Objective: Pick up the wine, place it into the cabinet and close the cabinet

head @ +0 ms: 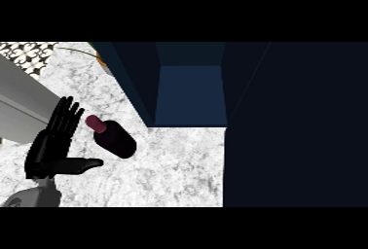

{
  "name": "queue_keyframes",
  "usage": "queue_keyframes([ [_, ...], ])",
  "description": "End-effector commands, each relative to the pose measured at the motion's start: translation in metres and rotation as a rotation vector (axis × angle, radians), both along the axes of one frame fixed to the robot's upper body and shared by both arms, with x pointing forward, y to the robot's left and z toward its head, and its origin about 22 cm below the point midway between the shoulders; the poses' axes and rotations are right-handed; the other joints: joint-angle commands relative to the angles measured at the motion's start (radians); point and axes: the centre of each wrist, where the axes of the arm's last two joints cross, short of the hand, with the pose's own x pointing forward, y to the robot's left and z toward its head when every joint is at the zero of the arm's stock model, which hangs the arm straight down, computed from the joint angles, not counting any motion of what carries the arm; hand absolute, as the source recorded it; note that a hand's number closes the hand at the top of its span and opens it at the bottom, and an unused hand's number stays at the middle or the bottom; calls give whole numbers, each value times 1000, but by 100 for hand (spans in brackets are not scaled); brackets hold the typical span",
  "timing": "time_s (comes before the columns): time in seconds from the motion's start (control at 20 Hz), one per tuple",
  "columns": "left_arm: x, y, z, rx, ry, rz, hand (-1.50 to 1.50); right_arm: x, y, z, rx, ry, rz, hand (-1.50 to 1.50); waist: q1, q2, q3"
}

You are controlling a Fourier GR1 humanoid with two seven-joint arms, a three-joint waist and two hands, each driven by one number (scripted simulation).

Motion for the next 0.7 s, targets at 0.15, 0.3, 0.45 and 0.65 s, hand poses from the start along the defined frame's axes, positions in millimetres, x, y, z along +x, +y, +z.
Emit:
queue_keyframes([
  [0.15, 17, -5, -26, 11, 13, 0, -150, 2, 2, -7, 7, -17, -7, -150, -1, 0, 0],
  [0.3, 18, -6, -44, 6, 41, -24, -150, -7, -4, 3, 8, -16, 4, -150, -3, 1, 0],
  [0.45, 26, -5, -46, -10, 37, -22, -150, 4, 7, 6, 13, -8, 3, -150, -1, 1, 0],
  [0.65, 9, -23, -70, -25, 56, -19, -150, -20, 1, 8, 6, -12, -17, -150, -3, 0, 0],
])
